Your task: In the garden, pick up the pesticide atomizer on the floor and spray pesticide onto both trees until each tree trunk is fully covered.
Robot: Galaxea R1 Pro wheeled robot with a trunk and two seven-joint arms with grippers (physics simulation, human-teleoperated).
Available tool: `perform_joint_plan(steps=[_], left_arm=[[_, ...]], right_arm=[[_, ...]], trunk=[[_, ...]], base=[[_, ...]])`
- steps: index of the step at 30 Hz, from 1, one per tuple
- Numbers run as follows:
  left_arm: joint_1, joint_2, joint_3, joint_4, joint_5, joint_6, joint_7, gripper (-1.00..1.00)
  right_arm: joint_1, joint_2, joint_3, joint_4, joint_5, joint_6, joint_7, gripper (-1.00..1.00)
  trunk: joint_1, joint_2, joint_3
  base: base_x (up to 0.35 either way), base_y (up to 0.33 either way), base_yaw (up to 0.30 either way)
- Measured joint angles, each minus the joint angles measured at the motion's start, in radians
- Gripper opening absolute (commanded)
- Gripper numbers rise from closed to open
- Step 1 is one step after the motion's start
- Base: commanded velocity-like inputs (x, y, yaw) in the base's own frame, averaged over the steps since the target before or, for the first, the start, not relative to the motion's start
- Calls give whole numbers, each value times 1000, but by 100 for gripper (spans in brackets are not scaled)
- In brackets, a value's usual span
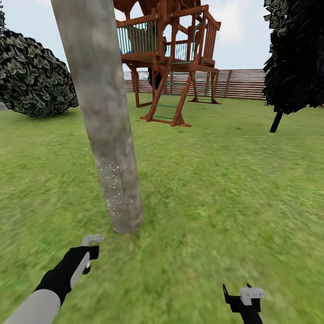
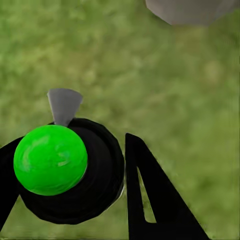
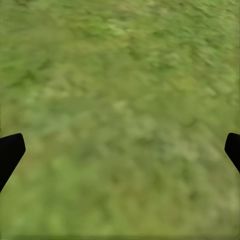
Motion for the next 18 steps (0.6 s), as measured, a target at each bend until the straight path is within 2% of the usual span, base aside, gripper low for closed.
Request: perform_joint_plan(steps=[3, 10, 14, 16, 17, 18], left_arm=[[0, -3, -2, 38, 3, -41, 28, -100], [0, -5, -1, 41, 3, -43, 29, -100], [-1, -6, 0, 41, 2, -40, 33, -100], [-1, -6, 0, 51, 18, -41, 35, -100], [0, -12, 0, 58, 29, -43, 35, -100], [1, -29, -2, 74, 38, -48, 38, -100]], right_arm=[[0, 0, 0, 0, 1, 0, 0, 100], [0, 0, 0, -1, -2, 1, 0, 100], [0, 0, 0, -2, -4, 1, 0, 100], [0, 0, 0, -2, -4, 1, -1, 100], [0, 0, 0, -2, -4, 1, -1, 100], [0, 0, 0, -2, -4, 1, -1, 100]], trunk=[[0, 0, 0], [0, 0, 0], [0, 0, 0], [0, 0, 0], [0, 0, 0], [0, 0, 0]], base=[[0, -63, 0], [24, -250, 5], [77, -271, 246], [21, -272, 275], [7, -273, 276], [3, -273, 259]])
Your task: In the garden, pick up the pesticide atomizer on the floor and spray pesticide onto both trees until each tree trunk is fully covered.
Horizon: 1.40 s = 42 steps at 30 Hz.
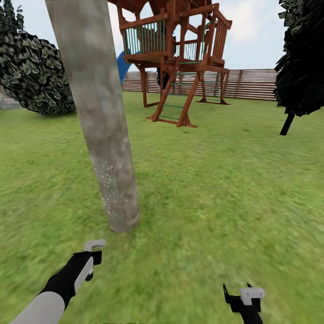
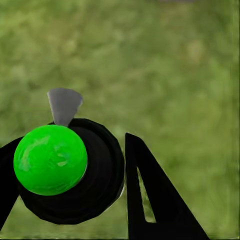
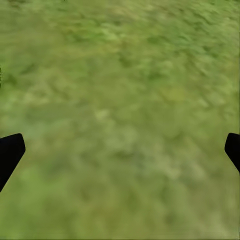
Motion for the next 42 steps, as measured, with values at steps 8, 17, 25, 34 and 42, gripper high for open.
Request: perform_joint_plan(steps=[8, 17, 25, 34, 42], left_arm=[[0, -48, -7, 36, -2, -6, 76, -100], [0, -55, -4, 35, 2, -7, 79, -100], [0, -55, -4, 35, 2, -7, 80, -100], [0, -55, -4, 35, 2, -5, 81, -100], [1, -53, -2, 35, 3, 3, 74, -100]], right_arm=[[0, -1, 0, 0, 1, 1, 0, 100], [0, 0, 0, 2, 2, 0, 0, 100], [0, 0, 0, 2, 1, 0, 0, 100], [0, 0, 0, 2, 1, -1, 0, 100], [0, 0, 0, 2, 1, -1, 0, 100]], trunk=[[0, 0, 0], [0, 0, 0], [0, 0, 0], [0, 0, 0], [0, 0, 0]], base=[[0, -273, 43], [118, -249, 131], [227, -206, 257], [183, -224, 14], [175, -231, 229]])
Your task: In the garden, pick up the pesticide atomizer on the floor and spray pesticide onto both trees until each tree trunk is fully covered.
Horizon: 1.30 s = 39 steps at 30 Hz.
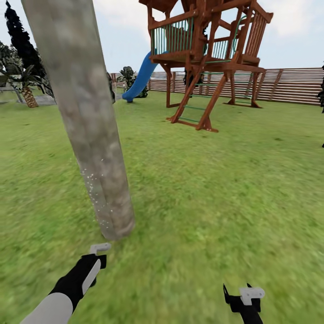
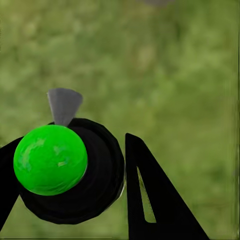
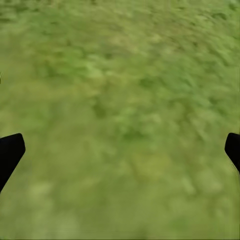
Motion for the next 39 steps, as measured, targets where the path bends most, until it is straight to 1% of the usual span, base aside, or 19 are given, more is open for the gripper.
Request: perform_joint_plan(steps=[4, 16, 33, 39], left_arm=[[0, 0, 0, -1, 0, 5, -5, -100], [0, -2, -1, -2, 1, 4, -5, -100], [0, -2, 0, -2, 1, 3, -5, -100], [-1, -2, 0, -2, 1, 3, -5, -100]], right_arm=[[0, 0, 0, 0, 0, 0, 0, 100], [0, 0, 0, 0, 0, 0, 0, 100], [0, 0, 0, 0, 0, 0, 0, 100], [0, 0, 0, 0, 0, 0, 0, 100]], trunk=[[0, 0, 0], [0, 0, 0], [0, 0, 0], [0, 0, 0]], base=[[172, -233, 245], [16, -273, 21], [12, -275, 257], [126, -275, 29]])
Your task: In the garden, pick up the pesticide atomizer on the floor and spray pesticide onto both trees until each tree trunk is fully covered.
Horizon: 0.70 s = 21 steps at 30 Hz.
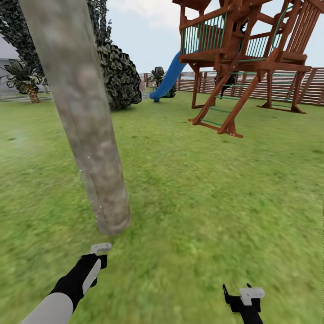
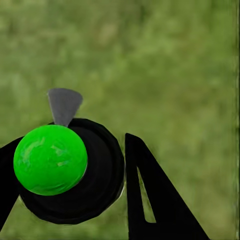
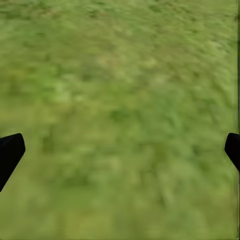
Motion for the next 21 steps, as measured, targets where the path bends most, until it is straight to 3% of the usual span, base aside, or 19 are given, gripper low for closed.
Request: perform_joint_plan(steps=[10, 21], left_arm=[[1, 0, 0, 0, 0, 0, 0, -100], [0, 0, 0, 0, 0, 0, 0, -100]], right_arm=[[0, 0, 0, 0, 0, 0, 0, 100], [0, 0, 0, 0, 1, 0, 0, 100]], trunk=[[0, 0, 0], [0, 0, 0]], base=[[140, -273, 31], [140, -273, 262]])
